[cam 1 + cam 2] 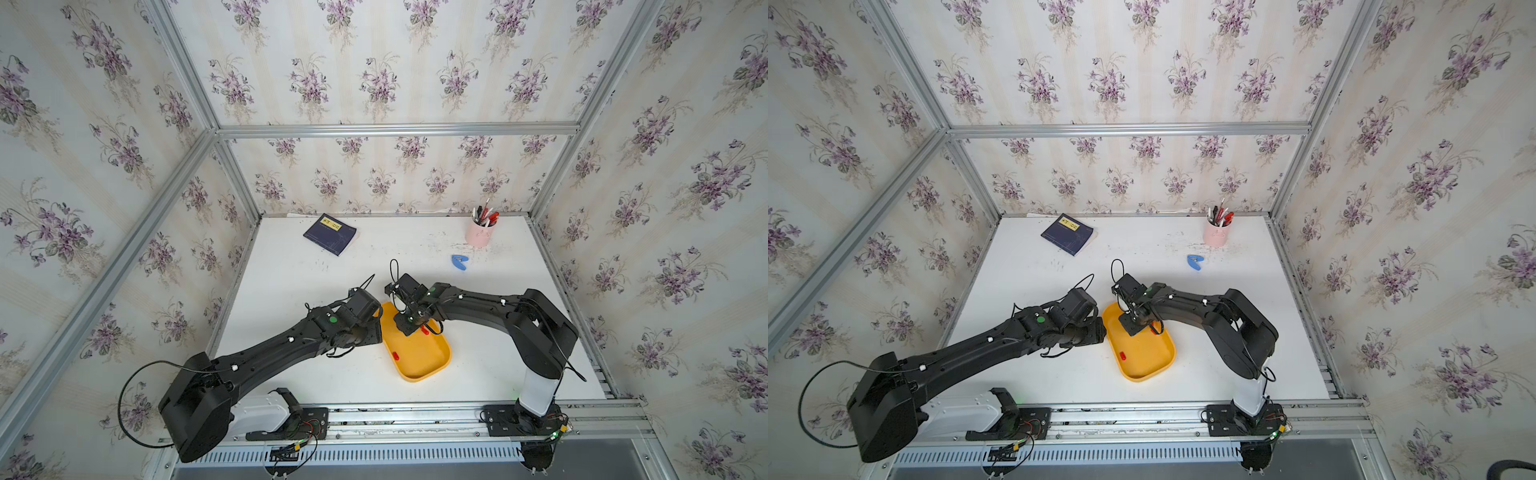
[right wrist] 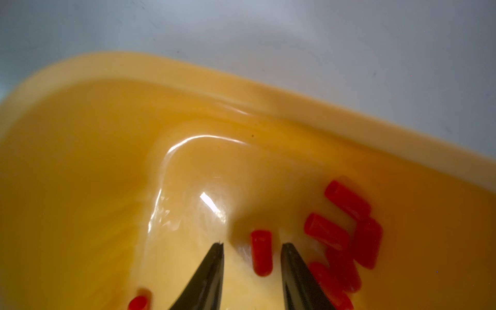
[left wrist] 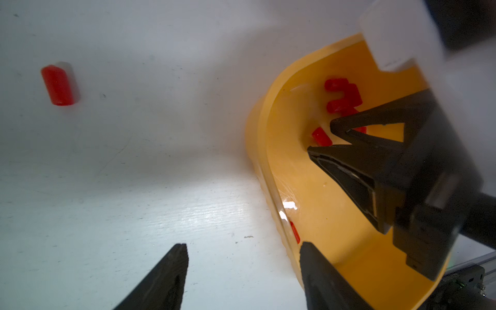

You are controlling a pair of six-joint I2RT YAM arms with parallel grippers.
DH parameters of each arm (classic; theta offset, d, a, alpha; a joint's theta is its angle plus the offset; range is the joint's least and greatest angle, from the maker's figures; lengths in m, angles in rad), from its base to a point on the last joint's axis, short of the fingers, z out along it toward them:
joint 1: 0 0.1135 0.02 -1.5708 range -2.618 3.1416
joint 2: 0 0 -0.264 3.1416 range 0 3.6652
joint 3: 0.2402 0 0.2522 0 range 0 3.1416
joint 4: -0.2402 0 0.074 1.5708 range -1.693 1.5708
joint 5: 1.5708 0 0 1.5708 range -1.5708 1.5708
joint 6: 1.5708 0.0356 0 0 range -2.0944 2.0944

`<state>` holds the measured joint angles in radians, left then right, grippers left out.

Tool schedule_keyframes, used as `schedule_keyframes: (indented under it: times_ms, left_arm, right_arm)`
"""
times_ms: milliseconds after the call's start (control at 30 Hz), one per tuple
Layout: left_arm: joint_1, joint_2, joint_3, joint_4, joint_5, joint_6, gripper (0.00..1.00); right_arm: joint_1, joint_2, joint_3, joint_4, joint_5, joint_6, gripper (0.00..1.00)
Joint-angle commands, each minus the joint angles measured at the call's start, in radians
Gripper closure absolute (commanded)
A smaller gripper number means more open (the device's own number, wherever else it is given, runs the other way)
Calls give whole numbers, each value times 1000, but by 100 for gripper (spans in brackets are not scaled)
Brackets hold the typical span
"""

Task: Take the screw protection sleeves out of the storage box
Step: Pick up the screw protection sleeve from the storage box.

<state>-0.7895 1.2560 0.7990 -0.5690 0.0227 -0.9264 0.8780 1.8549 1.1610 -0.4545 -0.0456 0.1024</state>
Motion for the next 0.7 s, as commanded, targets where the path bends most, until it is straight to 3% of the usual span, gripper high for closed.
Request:
schedule_keyframes:
  times_ms: [0,167,467,667]
  left_arm:
    - [2,0,2,-16,-15,-5,29]
    - [2,2,0,-15,-15,-1,29]
    - [3,10,8,-16,-18,6,29]
    - [3,11,13,-21,-20,11,29]
  right_arm:
    - [1,13,7,-2,19,-1,61]
    - [-5,22,-13,16,7,10,64]
    - [-12,23,-16,14,-11,32,81]
    - [-26,-41,-13,22,-37,74,82]
